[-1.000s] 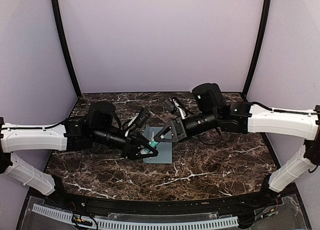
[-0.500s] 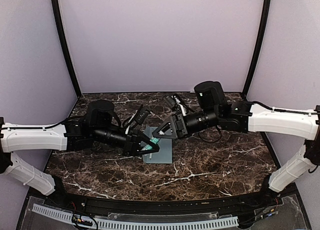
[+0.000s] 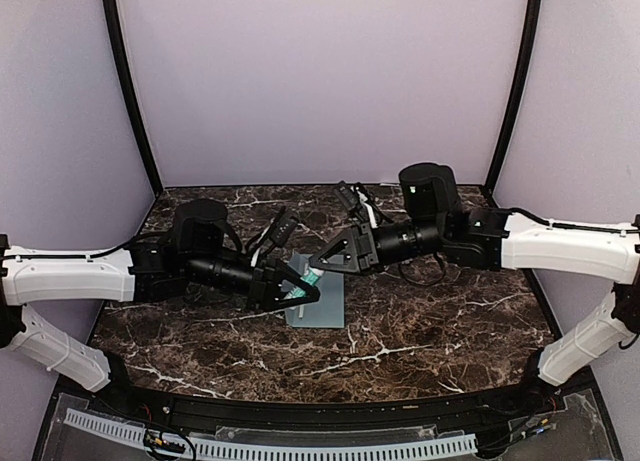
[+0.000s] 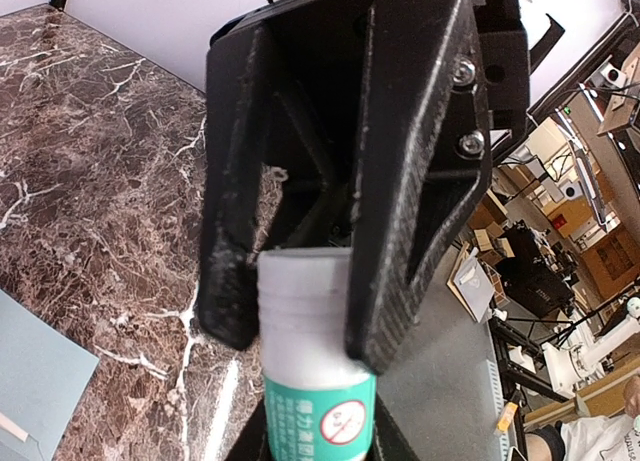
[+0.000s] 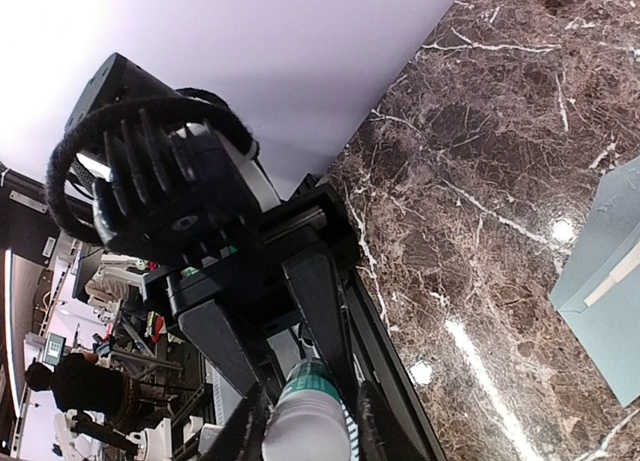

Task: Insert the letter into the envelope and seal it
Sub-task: Open the solid glue cap from the solid glue.

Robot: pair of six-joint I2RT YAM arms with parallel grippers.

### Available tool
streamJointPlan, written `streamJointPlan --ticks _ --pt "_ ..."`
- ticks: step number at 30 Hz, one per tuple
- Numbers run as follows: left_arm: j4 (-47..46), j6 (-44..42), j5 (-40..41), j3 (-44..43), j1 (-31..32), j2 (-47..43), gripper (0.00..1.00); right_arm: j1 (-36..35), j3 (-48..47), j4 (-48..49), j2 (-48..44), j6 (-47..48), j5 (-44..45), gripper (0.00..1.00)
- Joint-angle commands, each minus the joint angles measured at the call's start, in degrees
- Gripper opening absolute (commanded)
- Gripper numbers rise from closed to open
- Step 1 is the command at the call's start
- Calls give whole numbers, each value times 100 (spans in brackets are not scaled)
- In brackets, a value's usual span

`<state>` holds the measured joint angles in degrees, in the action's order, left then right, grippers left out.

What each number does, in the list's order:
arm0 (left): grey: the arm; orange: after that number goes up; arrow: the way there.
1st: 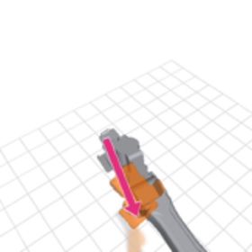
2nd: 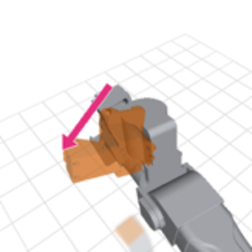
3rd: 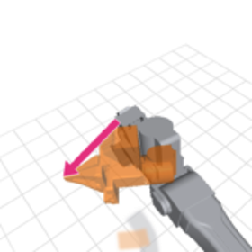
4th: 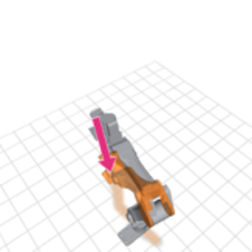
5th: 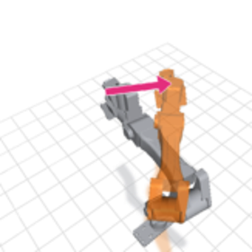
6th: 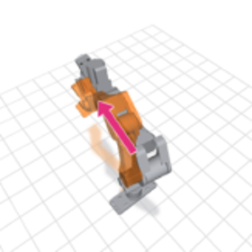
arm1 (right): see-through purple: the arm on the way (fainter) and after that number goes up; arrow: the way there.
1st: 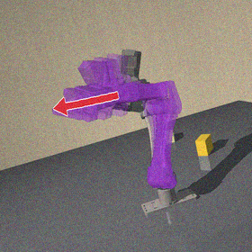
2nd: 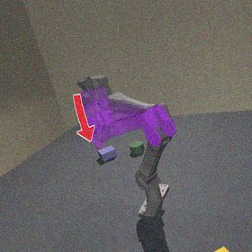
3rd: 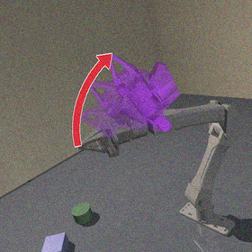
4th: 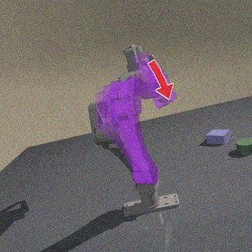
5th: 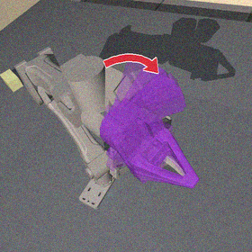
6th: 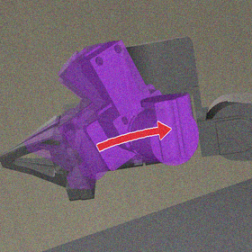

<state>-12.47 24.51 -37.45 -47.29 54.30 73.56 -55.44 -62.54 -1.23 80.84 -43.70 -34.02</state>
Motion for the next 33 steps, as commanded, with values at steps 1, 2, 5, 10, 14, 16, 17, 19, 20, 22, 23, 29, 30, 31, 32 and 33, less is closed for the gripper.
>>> streamJointPlan --ticks 1,2,5,10,14,16,17,19,20,22,23,29,30,31,32,33 --pt "-256 45 -58 0 36 11 0 29 53 337 -161 -18 -134 22" --pt "-269 73 -60 0 41 10 0 33 46 308 -159 -2 -145 20" --pt "-359 128 -70 0 42 -14 0 31 39 183 -231 68 -60 15" --pt "-340 150 -79 9 40 -14 0 46 -65 -160 -394 219 369 13" --pt "-258 150 -100 -2 40 -12 0 145 -141 -556 -494 331 755 12" --pt "-205 144 -109 0 40 -29 0 247 -136 -656 -564 352 850 12" --pt "-178 124 -101 4 38 -36 0 299 -138 -695 -626 368 887 11" --pt "-89 98 -82 15 41 -37 0 419 -167 -773 -704 397 926 11" --pt "-21 89 -80 13 42 -37 0 473 -190 -811 -748 424 942 11" --pt "30 77 -95 20 37 -31 0 566 -249 -945 -823 489 1024 11" --pt "23 97 -104 28 41 -34 0 601 -280 -1009 -863 532 1081 11" --pt "151 158 202 26 -61 -126 0 941 -301 -1647 -1058 827 2029 11" --pt "220 181 179 0 -127 -124 0 1025 -254 -1752 -1073 884 2232 11" --pt "305 201 116 -37 -332 -127 0 1110 -200 -1910 -1092 908 2478 11" --pt "336 249 -56 -45 -468 -129 0 1237 -124 -1977 -1085 938 2608 11" --pt "386 270 -142 -51 -751 -164 0 1389 -26 -2010 -1075 976 2716 11"
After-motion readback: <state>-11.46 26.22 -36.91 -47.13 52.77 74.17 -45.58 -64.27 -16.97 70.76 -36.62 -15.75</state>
